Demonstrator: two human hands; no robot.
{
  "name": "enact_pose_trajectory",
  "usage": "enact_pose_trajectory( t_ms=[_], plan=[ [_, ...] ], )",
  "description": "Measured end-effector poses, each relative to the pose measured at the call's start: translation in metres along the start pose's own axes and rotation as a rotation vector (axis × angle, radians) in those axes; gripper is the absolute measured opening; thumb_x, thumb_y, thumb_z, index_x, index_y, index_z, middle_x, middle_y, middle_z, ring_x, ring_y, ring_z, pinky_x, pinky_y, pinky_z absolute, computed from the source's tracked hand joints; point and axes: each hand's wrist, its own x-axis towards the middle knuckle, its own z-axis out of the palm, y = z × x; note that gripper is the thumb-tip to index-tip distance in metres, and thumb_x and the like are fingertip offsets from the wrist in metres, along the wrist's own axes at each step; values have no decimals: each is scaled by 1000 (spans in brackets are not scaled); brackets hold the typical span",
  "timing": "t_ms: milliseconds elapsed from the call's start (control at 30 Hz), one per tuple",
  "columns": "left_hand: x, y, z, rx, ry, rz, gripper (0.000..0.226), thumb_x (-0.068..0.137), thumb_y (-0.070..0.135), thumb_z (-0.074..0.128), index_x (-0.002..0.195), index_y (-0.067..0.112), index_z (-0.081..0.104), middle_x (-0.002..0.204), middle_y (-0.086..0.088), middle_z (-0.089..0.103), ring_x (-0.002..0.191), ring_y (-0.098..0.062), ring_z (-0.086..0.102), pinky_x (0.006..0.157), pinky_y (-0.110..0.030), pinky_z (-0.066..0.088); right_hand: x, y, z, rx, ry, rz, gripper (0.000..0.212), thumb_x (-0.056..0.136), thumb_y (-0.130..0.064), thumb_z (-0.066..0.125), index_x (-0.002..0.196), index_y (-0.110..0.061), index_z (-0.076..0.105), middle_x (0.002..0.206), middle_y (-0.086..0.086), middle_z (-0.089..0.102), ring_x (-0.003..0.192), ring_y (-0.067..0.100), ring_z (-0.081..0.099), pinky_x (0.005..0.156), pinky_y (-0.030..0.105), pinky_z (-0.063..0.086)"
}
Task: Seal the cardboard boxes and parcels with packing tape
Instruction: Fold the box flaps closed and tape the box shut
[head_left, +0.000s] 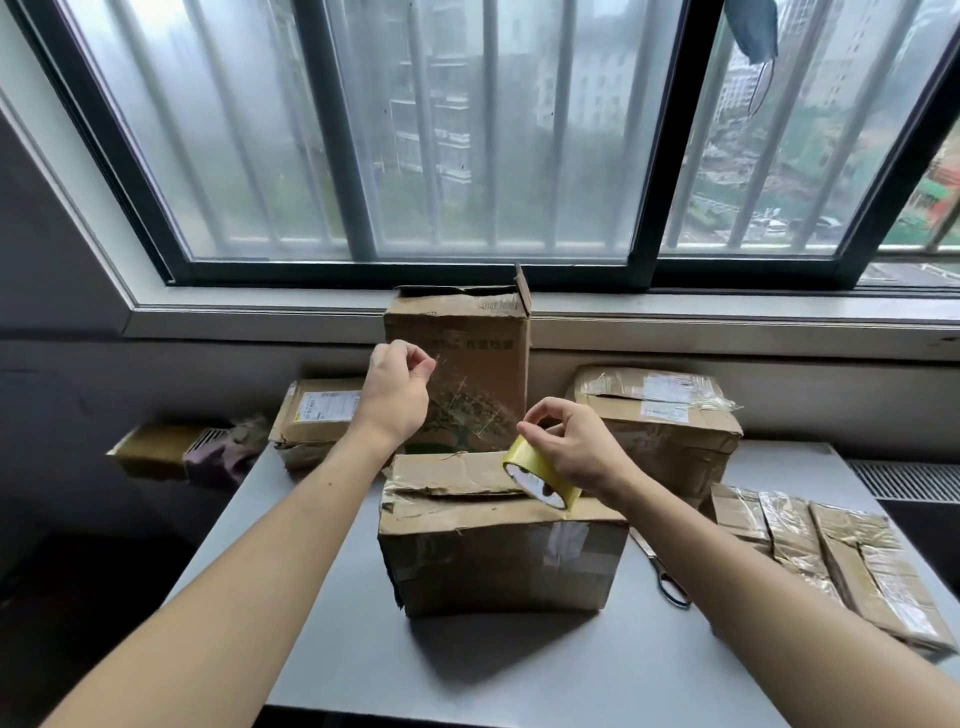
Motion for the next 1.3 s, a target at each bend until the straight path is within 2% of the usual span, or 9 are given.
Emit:
enact_pose_trajectory(
  t_ms=[133,233,367,433,533,667,867,1133,1300],
  plan=[
    [-1,-22,16,-16,-83,-98,8,101,23,54,104,16,53,106,-6,54,94,-21,55,79,-31,44,-2,-9,-12,-37,3,1,15,95,-28,67,92,-14,70,87,9,72,72,15,60,57,25,49],
    [-4,-31,30,-85,-146,-161,26,100,30,55,120,19,42,104,-5,58,93,-20,59,76,-31,46,-4,-15,-19,-47,-12,12,16,94,-25,67,94,-9,71,90,13,71,68,17,62,48,28,53],
    [-2,-36,48,78,-278,-175,35,104,33,45,132,11,41,123,-9,52,97,-17,54,82,-31,41,-5,-16,-33,-15,29,40,13,95,-21,67,95,-8,71,93,14,69,73,25,66,53,41,60],
    [-3,-39,56,162,-437,-160,41,104,36,44,137,11,42,135,-11,49,112,-22,53,94,-34,43,-4,-13,-42,34,80,53,12,94,-21,69,94,-9,70,94,16,70,73,26,67,54,40,60],
    [-10,-41,64,388,-726,-13,78,91,63,53,151,20,29,156,-4,34,141,-24,37,116,-46,32,-2,-10,-51,113,172,74,10,93,-19,70,89,-9,70,90,15,69,65,23,64,47,35,55],
    [-25,-34,73,712,-982,218,130,63,83,66,159,26,-1,164,3,11,151,-20,10,122,-50,8,-1,-9,-57,230,254,103,11,94,-18,69,87,-10,67,78,10,65,53,18,60,38,26,46],
    [-34,-37,83,820,-824,272,123,68,74,69,158,25,2,142,-7,36,132,-28,34,109,-45,30,2,-8,-61,249,329,97,10,94,-20,69,89,-11,68,80,5,68,63,14,63,45,24,50],
    [-58,-34,85,857,-573,-27,127,64,92,50,157,20,4,142,-14,39,133,-31,38,104,-46,37,11,-7,-51,255,311,48,11,93,-22,70,83,-16,68,81,3,65,71,14,59,49,22,47],
    [-67,-22,88,807,-556,-214,120,72,90,46,157,18,2,138,-16,37,129,-33,40,98,-43,41,14,-9,-43,264,269,42,10,93,-22,70,86,-15,69,78,1,66,70,13,59,60,27,50]
  ],
)
